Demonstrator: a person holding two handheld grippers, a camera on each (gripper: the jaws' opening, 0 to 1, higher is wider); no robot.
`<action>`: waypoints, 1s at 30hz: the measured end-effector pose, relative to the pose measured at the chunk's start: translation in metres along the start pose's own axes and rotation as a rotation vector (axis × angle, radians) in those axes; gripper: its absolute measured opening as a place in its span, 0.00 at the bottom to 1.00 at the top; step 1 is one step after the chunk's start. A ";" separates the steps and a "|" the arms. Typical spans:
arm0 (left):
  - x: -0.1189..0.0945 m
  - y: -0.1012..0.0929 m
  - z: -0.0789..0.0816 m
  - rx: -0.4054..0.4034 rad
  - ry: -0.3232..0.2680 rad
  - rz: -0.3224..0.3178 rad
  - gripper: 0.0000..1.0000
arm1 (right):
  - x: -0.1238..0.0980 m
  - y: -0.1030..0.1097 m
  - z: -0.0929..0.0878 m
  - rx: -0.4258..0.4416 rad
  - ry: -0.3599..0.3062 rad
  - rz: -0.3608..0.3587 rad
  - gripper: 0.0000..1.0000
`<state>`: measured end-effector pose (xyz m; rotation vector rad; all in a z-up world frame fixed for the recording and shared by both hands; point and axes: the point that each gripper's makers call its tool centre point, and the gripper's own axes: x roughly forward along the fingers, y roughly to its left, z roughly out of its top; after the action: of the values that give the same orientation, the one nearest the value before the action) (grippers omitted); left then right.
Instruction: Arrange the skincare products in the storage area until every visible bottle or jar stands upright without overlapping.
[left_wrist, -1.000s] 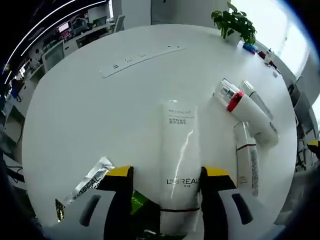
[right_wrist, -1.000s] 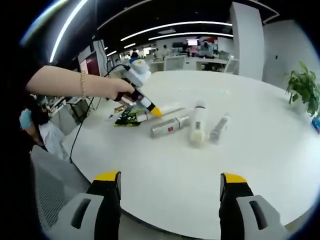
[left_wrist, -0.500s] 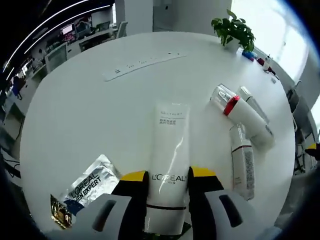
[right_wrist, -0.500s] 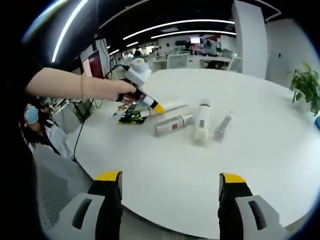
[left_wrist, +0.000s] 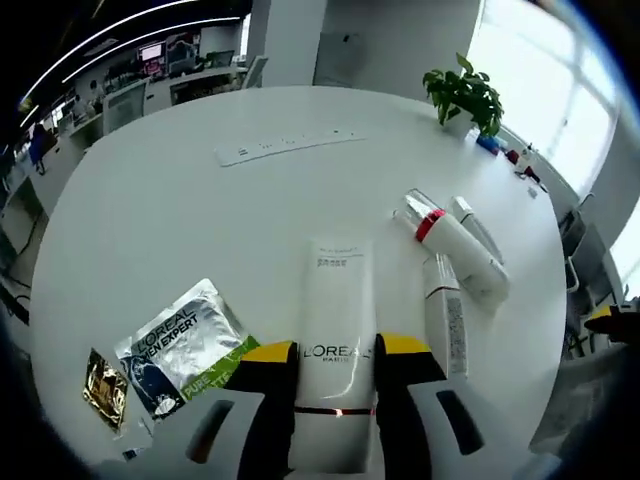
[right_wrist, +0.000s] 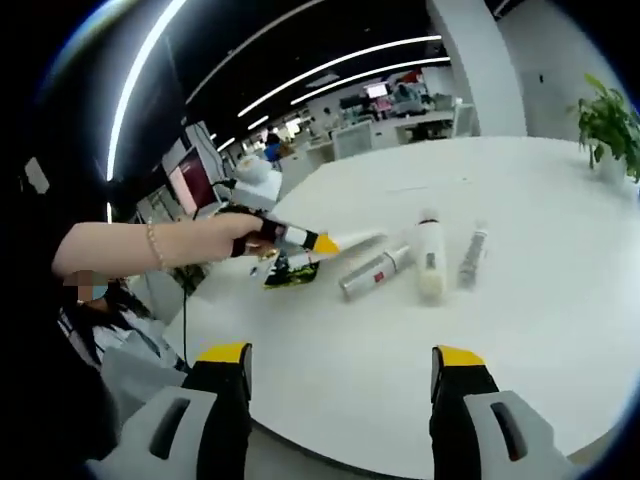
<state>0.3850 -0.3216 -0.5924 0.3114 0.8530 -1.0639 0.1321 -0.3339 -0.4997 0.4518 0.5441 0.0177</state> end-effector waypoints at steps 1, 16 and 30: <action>-0.001 0.006 0.003 -0.010 -0.011 0.004 0.34 | 0.000 0.007 0.007 0.016 -0.026 0.027 0.73; -0.054 -0.007 0.003 -0.054 -0.150 -0.042 0.33 | 0.010 0.064 0.024 0.114 -0.107 0.185 0.70; -0.094 -0.037 0.005 -0.052 -0.235 -0.074 0.33 | 0.014 0.095 0.047 0.187 -0.170 0.294 0.65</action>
<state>0.3354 -0.2826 -0.5131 0.1084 0.6837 -1.1202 0.1773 -0.2661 -0.4310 0.7061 0.3094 0.2102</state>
